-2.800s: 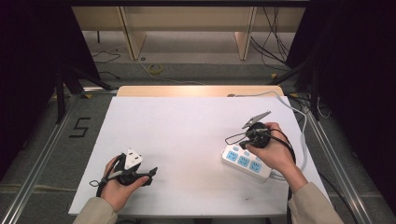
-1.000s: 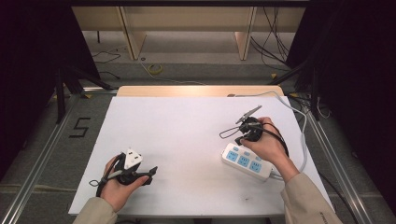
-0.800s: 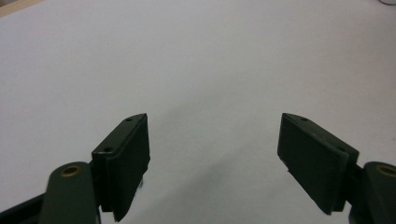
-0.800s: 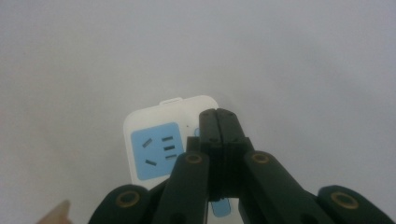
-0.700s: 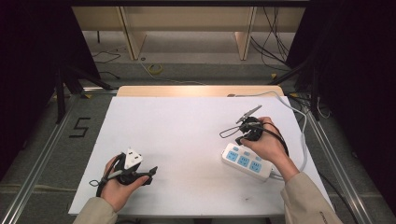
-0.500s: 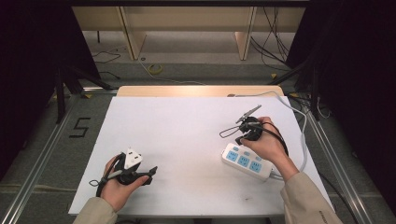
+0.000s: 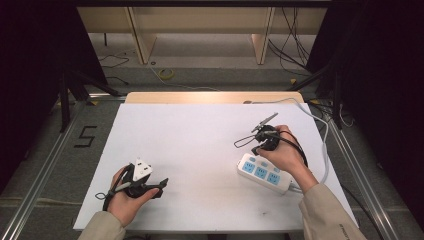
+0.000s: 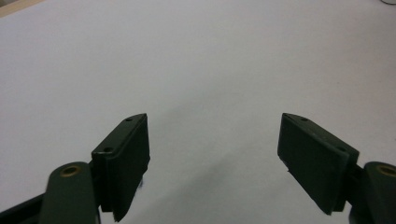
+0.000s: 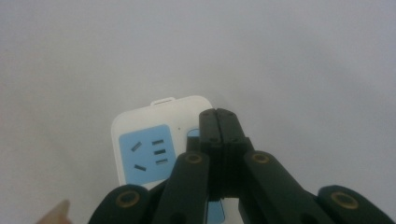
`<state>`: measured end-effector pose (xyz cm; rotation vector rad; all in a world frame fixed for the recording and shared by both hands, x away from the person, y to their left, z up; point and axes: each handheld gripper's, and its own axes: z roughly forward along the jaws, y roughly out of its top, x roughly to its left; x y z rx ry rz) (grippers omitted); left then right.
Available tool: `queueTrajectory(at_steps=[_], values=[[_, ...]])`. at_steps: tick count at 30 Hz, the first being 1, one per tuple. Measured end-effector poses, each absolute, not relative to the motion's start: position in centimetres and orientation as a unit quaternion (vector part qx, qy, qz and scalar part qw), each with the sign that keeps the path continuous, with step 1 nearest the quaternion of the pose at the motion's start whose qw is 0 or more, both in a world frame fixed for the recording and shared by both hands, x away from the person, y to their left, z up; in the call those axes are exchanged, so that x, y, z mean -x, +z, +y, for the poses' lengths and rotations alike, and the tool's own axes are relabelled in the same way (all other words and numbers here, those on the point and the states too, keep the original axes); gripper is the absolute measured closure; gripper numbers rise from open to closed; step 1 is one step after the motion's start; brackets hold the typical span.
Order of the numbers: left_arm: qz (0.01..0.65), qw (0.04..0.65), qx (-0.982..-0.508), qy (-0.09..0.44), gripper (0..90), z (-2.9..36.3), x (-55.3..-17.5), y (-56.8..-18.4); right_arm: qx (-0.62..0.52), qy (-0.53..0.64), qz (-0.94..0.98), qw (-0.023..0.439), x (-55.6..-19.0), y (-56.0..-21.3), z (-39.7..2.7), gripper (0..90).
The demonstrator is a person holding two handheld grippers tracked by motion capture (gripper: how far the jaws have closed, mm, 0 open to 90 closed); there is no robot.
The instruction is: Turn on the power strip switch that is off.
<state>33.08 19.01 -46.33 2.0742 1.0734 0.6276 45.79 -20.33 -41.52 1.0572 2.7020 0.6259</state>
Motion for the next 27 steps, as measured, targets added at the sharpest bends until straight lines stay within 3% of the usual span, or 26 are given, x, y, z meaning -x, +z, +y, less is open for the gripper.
queueTrajectory(at_steps=[27], values=[[0.415, 0.354, -0.803, 0.242, 25.0, 18.95, -33.12, -46.30, -0.352, 0.200, 0.911, 0.085, -46.07, -42.53, -19.78, 90.0]])
